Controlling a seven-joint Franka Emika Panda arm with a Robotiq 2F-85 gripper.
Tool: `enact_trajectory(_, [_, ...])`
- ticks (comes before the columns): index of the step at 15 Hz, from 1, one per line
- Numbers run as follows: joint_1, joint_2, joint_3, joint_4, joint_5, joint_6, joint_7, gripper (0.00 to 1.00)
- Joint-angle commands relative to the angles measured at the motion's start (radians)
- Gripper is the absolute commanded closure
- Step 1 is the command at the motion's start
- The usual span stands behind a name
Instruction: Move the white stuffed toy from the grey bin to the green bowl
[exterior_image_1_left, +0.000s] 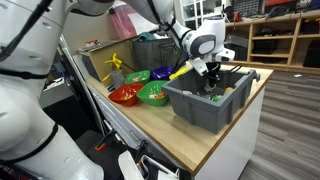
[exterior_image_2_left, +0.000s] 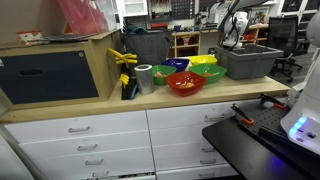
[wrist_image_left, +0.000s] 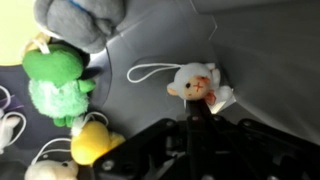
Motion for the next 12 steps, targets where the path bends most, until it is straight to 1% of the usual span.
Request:
enact_trajectory(1, [-0.007, -0.026, 0.007, 0.006, 0.006, -0.029, -0.022, 1.00])
enact_trajectory(6, [0.007, -0.060, -0.004, -0.003, -0.019, -0.067, -0.022, 0.99])
enact_trajectory(8, [0.021, -0.094, -0.021, -0.026, -0.058, -0.102, -0.031, 0.99])
enact_trajectory(12, [0.060, -0.171, -0.075, -0.060, -0.182, -0.159, -0.028, 0.99])
